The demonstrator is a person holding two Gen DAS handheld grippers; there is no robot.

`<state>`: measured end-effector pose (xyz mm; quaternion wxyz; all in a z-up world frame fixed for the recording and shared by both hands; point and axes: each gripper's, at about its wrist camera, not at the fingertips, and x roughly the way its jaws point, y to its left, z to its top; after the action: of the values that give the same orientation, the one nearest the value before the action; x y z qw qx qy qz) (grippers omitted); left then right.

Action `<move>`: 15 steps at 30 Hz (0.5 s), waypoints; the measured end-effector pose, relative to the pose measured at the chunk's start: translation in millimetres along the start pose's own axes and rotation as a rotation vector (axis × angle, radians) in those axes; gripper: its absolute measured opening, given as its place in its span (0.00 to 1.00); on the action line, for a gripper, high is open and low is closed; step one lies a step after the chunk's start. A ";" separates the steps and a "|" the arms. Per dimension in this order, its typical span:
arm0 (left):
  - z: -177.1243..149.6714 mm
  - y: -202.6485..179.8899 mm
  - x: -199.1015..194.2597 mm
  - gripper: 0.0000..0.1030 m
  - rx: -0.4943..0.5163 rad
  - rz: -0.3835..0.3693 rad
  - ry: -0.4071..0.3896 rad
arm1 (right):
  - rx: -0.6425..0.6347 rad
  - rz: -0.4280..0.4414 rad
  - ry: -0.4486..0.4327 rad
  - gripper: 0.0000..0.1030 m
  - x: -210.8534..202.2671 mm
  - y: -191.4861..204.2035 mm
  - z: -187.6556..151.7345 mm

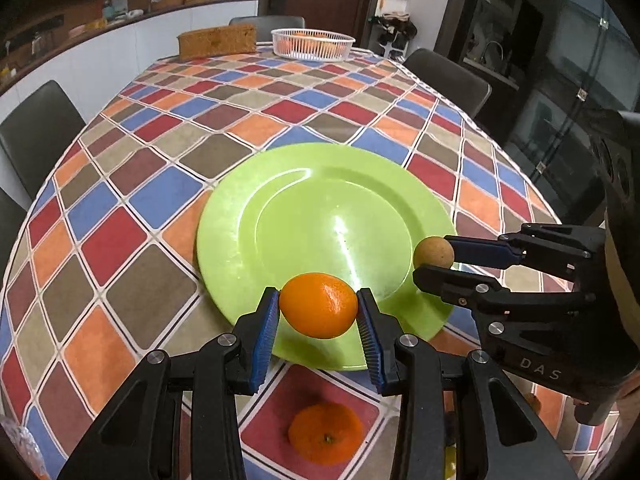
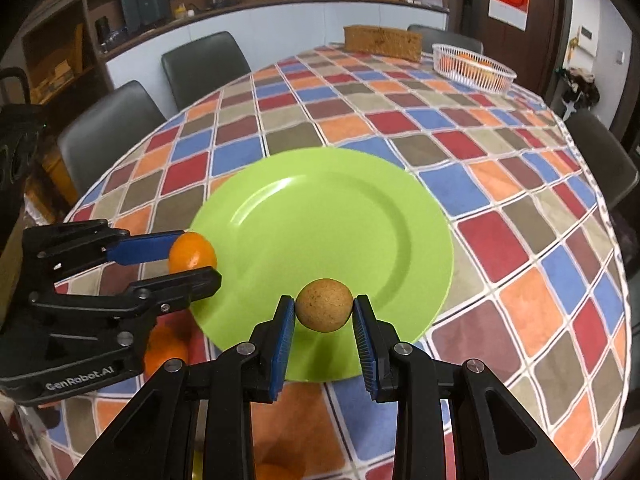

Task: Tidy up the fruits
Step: 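Carry both fruits over the green plate and open both tools, then withdraw both tools from the plate back toward the remaining fruits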

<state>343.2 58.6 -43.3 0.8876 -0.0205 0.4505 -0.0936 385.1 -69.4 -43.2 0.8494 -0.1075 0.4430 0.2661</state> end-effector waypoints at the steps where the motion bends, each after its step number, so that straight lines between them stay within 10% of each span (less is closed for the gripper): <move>1: -0.3 -0.2 1.4 0.37 0.002 0.001 0.004 | 0.003 0.004 0.006 0.30 2.0 -0.7 -0.1; 15: -10.4 -12.1 -35.5 0.47 0.026 0.055 -0.074 | 0.039 -0.008 -0.056 0.31 -24.6 -3.2 -13.9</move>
<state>312.6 53.8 -19.7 0.9061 -0.0001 0.4166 -0.0742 365.7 -86.7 -31.6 0.8645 -0.0854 0.4235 0.2570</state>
